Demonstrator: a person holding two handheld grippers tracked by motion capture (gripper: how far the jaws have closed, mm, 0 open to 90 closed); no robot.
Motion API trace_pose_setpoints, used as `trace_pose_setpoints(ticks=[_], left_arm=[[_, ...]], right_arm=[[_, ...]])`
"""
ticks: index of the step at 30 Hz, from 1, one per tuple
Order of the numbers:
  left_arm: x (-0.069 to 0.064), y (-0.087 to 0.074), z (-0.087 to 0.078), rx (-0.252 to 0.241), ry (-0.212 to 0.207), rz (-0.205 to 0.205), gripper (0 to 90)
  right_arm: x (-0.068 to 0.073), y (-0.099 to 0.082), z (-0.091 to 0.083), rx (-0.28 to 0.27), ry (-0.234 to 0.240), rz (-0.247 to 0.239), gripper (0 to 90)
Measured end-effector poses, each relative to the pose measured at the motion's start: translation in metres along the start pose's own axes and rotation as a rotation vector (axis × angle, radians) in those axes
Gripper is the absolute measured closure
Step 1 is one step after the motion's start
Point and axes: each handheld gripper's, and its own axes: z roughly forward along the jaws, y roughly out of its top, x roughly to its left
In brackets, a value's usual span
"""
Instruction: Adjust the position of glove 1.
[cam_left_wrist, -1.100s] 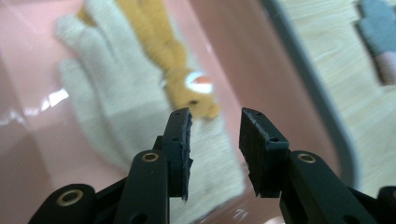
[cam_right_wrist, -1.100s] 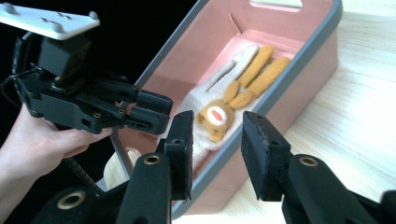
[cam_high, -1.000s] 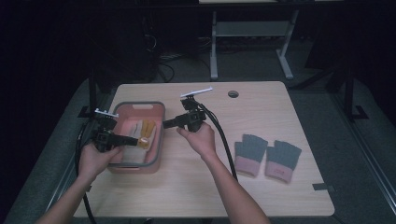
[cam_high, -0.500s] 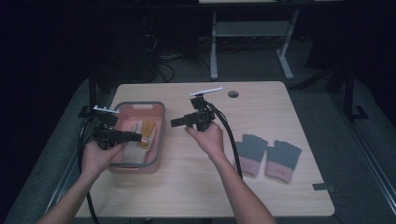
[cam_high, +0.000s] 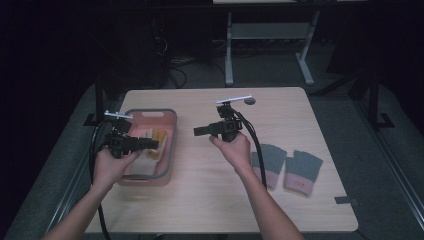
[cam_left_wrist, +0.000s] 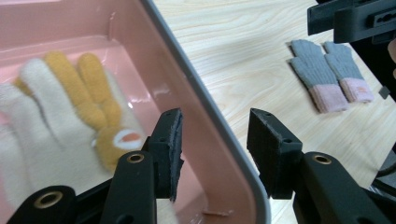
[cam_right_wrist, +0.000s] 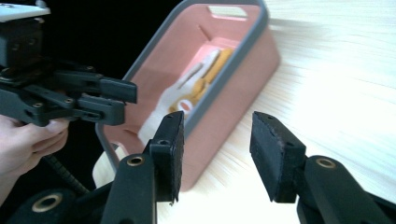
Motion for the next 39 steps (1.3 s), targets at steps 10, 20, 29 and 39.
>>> trace_pose_setpoints(ticks=[10,20,29,39], left_arm=[[-0.012,0.007,0.010,0.003,-0.038,0.012,52.3],[-0.029,0.014,0.020,0.012,-0.061,0.044,50.1],[-0.046,0.022,0.033,0.010,-0.087,0.071,48.6],[-0.061,0.028,0.049,0.018,-0.120,0.089,44.7]], right_arm=[[-0.015,-0.009,-0.020,-0.023,-0.011,0.023,53.2],[-0.030,-0.019,-0.040,-0.046,-0.027,0.056,52.2],[-0.045,-0.030,-0.055,-0.058,-0.042,0.089,51.6],[-0.059,-0.039,-0.073,-0.057,-0.072,0.102,49.8]])
